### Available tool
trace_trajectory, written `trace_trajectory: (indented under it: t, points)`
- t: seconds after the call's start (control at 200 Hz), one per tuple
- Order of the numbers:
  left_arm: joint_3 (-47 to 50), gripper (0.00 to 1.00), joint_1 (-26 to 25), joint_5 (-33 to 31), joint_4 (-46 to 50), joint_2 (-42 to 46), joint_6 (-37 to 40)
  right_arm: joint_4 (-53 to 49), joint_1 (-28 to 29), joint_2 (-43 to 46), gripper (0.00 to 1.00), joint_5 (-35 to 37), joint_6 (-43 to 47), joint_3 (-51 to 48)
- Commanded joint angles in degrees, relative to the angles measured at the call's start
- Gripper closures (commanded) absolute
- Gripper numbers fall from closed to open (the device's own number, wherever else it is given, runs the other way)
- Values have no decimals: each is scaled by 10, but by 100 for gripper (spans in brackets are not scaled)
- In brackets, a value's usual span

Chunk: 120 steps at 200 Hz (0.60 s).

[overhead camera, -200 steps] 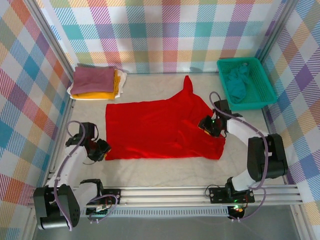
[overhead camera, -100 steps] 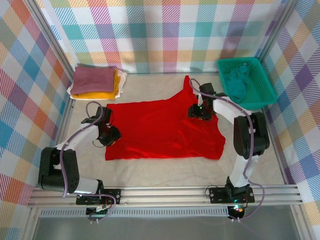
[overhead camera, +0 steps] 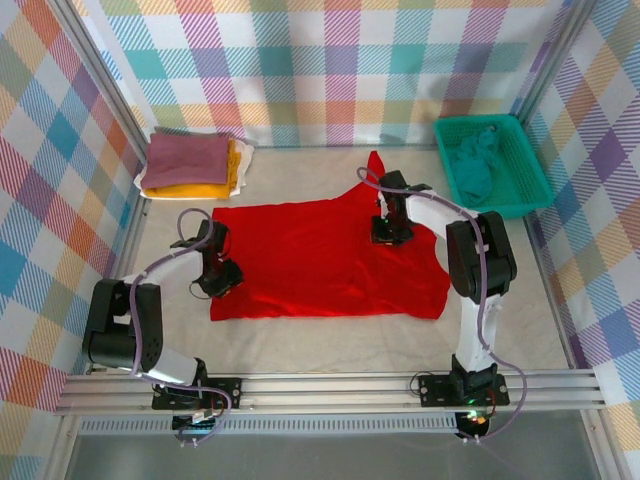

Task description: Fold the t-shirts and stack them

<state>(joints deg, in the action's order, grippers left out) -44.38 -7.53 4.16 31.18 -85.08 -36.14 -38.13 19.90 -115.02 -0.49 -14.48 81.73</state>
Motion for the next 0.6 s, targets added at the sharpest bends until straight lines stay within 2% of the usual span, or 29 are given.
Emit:
trace_trajectory:
  t: [0.0,0.105,0.35,0.505,0.595]
  points:
    - [7,68,-2,-16,0,-5,12,-8,-1,19,88,26,-6,6]
    - [11,67,-2,-28,2,-2,11,-6,0,46,95,36,-12,1]
    - [19,66,0,-65,17,-5,1,-4,-1,88,97,59,-26,8]
    - [26,66,5,-84,14,-13,-2,-7,-1,73,96,69,-27,27]
    - [31,66,12,-92,13,-22,-4,-36,-3,54,98,109,-47,48]
